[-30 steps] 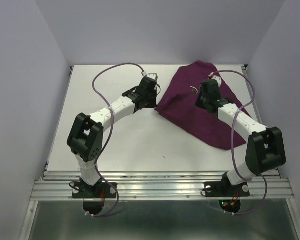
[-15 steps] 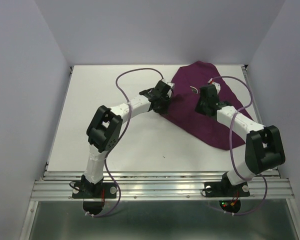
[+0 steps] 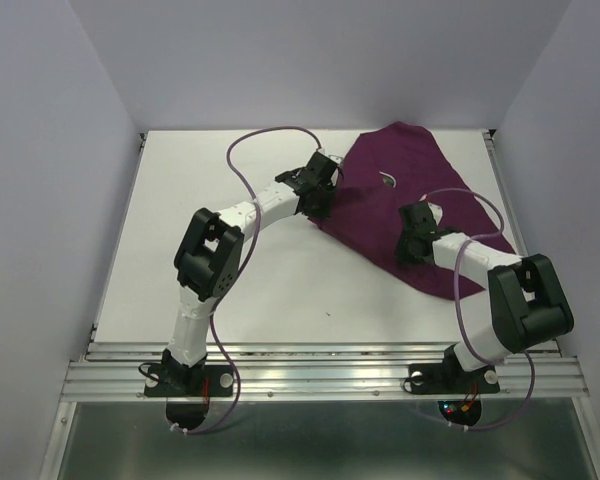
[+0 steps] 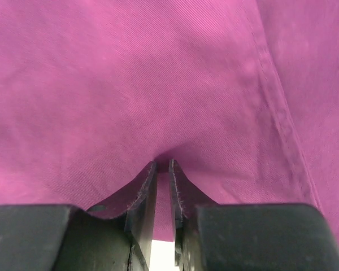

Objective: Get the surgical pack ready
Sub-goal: Pack the surgical kit at the center of the board.

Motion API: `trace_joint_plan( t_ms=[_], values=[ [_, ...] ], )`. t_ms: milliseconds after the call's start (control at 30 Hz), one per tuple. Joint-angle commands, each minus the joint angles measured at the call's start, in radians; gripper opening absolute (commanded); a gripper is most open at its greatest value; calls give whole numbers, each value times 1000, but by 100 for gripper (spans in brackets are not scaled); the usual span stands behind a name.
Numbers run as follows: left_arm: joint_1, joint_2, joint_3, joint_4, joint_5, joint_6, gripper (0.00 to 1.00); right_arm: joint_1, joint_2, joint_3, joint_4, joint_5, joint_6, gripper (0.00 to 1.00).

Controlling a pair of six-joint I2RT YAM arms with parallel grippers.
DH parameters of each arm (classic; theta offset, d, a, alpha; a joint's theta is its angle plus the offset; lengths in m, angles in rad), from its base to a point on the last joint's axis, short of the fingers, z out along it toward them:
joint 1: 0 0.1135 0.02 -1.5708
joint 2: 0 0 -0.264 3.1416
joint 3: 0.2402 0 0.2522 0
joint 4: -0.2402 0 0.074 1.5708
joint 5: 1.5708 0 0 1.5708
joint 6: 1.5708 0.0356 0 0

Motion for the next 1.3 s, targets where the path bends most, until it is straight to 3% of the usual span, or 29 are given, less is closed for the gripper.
trace_joint_plan(
  t_ms=[0, 400, 833, 1067, 1267],
  values=[
    [15, 2, 46, -26, -32, 24, 0, 1, -27, -39, 5, 12, 65, 20],
    [60, 36, 136, -57, -52, 40, 0, -57, 11, -83, 8, -21, 99, 21],
    [95, 163, 310, -56, 190, 53, 0, -77, -92, -163, 5, -43, 134, 20],
    [99, 234, 416, -91, 221, 44, 0, -77, -165, -197, -17, -51, 145, 21],
    [125, 192, 501, -100, 230, 20, 0, -77, -233, -177, -60, -35, 120, 23]
  ],
)
